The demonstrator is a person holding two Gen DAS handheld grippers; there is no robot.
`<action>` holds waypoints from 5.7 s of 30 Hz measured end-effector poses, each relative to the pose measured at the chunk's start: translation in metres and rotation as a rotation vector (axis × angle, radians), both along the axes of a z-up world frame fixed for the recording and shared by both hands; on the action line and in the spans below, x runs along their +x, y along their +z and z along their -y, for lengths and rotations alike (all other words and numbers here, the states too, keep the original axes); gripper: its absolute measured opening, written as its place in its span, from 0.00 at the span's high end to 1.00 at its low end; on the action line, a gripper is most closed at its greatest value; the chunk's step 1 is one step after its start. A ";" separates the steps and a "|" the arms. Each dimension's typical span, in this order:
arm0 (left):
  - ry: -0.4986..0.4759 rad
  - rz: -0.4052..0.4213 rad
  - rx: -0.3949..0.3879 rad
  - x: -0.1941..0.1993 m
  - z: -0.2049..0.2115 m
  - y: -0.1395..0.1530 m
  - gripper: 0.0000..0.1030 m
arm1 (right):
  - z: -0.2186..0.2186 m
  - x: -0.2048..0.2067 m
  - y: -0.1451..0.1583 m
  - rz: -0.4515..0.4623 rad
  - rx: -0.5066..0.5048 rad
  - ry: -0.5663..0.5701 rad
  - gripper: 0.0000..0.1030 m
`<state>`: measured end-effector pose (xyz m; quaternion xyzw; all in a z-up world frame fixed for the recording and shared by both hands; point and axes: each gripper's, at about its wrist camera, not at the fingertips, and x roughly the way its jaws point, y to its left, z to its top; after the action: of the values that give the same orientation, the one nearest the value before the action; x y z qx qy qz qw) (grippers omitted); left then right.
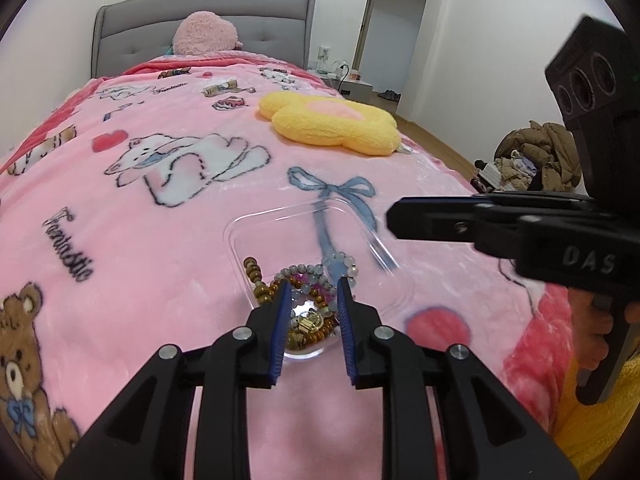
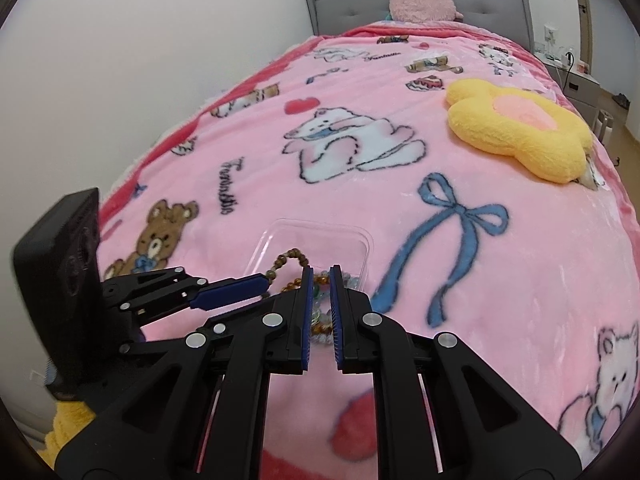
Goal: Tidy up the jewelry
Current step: 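Drop the gold ring into the clear box while the right drops the grey bracelet, then grasp the silver ring with the left gripper while the right grasps the dark red bead bracelet, then lower the silver ring and red bracelet into the clear box, opening both grippers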
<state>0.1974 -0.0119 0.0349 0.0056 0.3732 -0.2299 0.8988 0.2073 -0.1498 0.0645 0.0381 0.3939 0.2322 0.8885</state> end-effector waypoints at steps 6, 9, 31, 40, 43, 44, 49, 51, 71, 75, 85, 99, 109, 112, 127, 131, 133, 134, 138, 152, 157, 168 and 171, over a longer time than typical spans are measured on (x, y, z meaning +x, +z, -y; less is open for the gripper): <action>-0.033 0.055 0.017 -0.045 -0.012 0.003 0.68 | 0.026 -0.041 0.003 0.021 0.058 0.006 0.76; -0.066 0.067 0.028 -0.079 -0.015 -0.002 0.68 | 0.036 -0.068 -0.007 0.014 0.049 0.022 0.76; -0.232 0.065 0.090 -0.201 0.003 -0.051 0.67 | 0.010 -0.187 -0.084 -0.084 -0.073 0.171 0.75; -0.233 0.050 0.107 -0.190 0.007 -0.053 0.67 | 0.007 -0.188 -0.089 -0.099 -0.072 0.171 0.75; -0.238 0.037 0.119 -0.188 0.008 -0.055 0.67 | 0.007 -0.186 -0.089 -0.107 -0.065 0.172 0.75; -0.240 0.031 0.123 -0.188 0.009 -0.056 0.67 | 0.008 -0.185 -0.089 -0.108 -0.064 0.169 0.75; -0.231 0.013 0.125 -0.185 0.008 -0.057 0.70 | 0.006 -0.184 -0.091 -0.113 -0.056 0.173 0.75; -0.225 0.009 0.131 -0.184 0.009 -0.058 0.83 | 0.004 -0.183 -0.092 -0.113 -0.061 0.176 0.75; -0.180 0.028 0.104 -0.182 -0.002 -0.049 0.95 | -0.026 -0.187 -0.097 -0.051 -0.226 0.193 0.86; -0.183 0.032 0.104 -0.182 -0.002 -0.048 0.95 | -0.025 -0.186 -0.096 -0.046 -0.227 0.193 0.91; -0.228 0.042 0.189 -0.185 0.015 -0.052 0.81 | -0.024 -0.185 -0.093 -0.043 -0.214 0.196 0.93; -0.231 0.024 0.227 -0.181 0.019 -0.056 0.74 | -0.020 -0.186 -0.086 -0.038 -0.185 0.191 0.93; -0.220 0.048 0.189 -0.186 0.014 -0.052 0.83 | -0.018 -0.186 -0.074 -0.016 -0.166 0.188 0.93; -0.201 0.062 0.170 -0.187 0.007 -0.048 0.83 | -0.015 -0.188 -0.070 -0.004 -0.164 0.182 0.93; -0.153 0.089 0.104 -0.180 -0.008 -0.034 0.83 | -0.004 -0.185 -0.040 0.065 -0.126 0.140 0.93; -0.129 0.098 0.074 -0.172 -0.010 -0.027 0.83 | -0.004 -0.179 -0.031 0.085 -0.120 0.138 0.93; -0.116 0.105 0.064 -0.166 -0.011 -0.022 0.83 | -0.005 -0.175 -0.026 0.102 -0.121 0.133 0.93; -0.111 0.110 0.060 -0.164 -0.011 -0.020 0.83 | -0.006 -0.172 -0.024 0.109 -0.124 0.130 0.93; -0.079 0.150 0.059 -0.153 -0.008 -0.008 0.83 | -0.007 -0.158 -0.013 0.128 -0.110 0.117 0.93; 0.022 0.194 0.031 -0.088 0.000 0.025 0.83 | -0.015 -0.101 0.029 0.195 -0.103 0.056 0.93; 0.055 0.187 0.000 -0.059 -0.001 0.030 0.83 | -0.015 -0.073 0.035 0.198 -0.096 0.018 0.93; 0.085 0.099 -0.038 0.001 -0.003 0.017 0.83 | -0.009 -0.006 0.021 0.116 -0.057 -0.043 0.93; 0.073 0.072 -0.024 0.012 0.001 0.010 0.83 | -0.010 0.008 0.009 0.084 -0.064 -0.039 0.93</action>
<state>0.2098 -0.0126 0.0454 -0.0105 0.3381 -0.2011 0.9193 0.2149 -0.1395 0.0735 0.0078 0.3628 0.2034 0.9094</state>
